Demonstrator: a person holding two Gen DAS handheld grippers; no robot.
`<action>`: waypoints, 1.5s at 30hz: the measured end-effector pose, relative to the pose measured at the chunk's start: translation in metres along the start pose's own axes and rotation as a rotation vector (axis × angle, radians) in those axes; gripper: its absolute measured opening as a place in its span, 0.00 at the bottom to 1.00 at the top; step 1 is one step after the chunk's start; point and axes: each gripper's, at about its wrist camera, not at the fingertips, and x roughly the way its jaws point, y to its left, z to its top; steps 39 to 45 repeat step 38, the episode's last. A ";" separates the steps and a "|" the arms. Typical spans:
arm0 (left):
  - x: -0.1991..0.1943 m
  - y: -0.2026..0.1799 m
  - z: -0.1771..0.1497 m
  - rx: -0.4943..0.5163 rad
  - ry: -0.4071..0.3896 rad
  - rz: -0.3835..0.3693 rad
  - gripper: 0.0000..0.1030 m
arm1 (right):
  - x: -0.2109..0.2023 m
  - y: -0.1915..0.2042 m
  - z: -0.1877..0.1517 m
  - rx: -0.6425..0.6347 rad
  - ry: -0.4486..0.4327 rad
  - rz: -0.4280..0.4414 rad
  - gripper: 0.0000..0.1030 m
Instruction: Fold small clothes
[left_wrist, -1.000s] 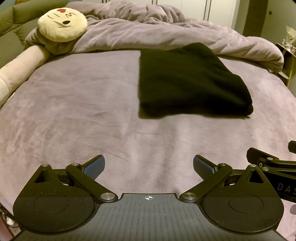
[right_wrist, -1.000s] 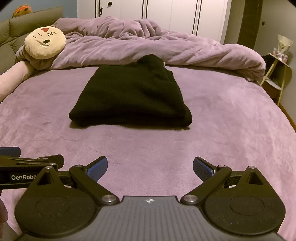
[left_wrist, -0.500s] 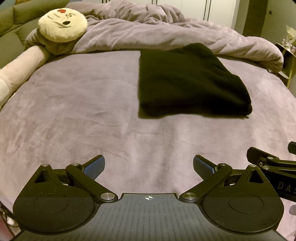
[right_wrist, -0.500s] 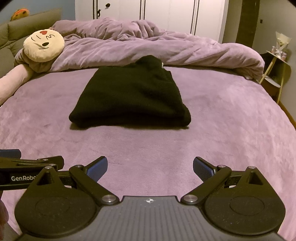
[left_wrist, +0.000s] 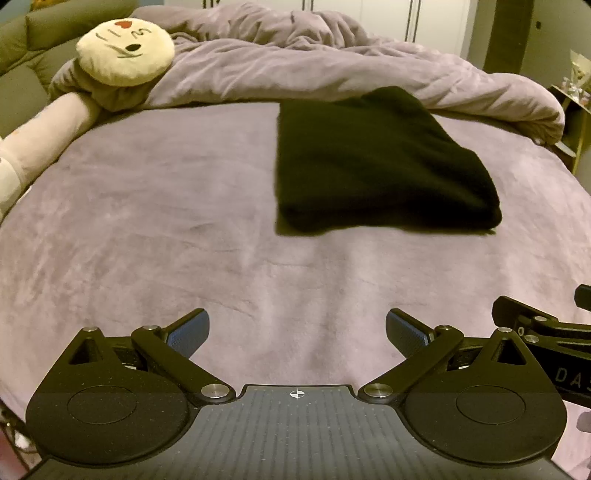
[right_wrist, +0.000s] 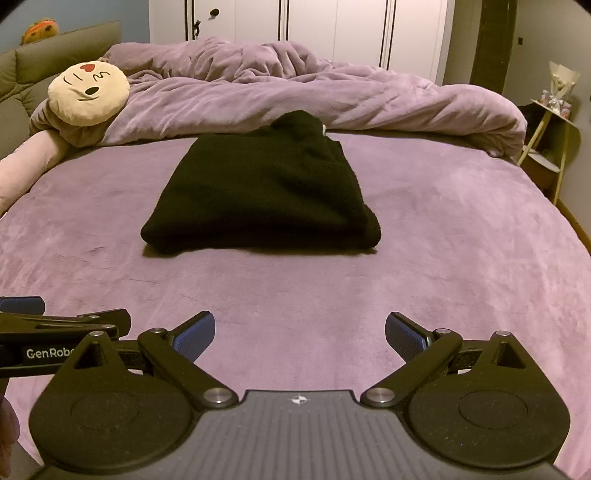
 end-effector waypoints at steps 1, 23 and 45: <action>0.000 0.000 0.000 -0.001 0.000 -0.001 1.00 | 0.000 0.000 0.000 -0.001 0.000 0.000 0.96; -0.001 0.000 -0.008 -0.017 -0.006 -0.021 1.00 | -0.002 0.000 -0.004 0.008 0.001 -0.001 0.96; -0.002 -0.003 -0.009 0.000 -0.012 -0.019 1.00 | -0.004 -0.001 -0.004 0.018 0.000 -0.005 0.96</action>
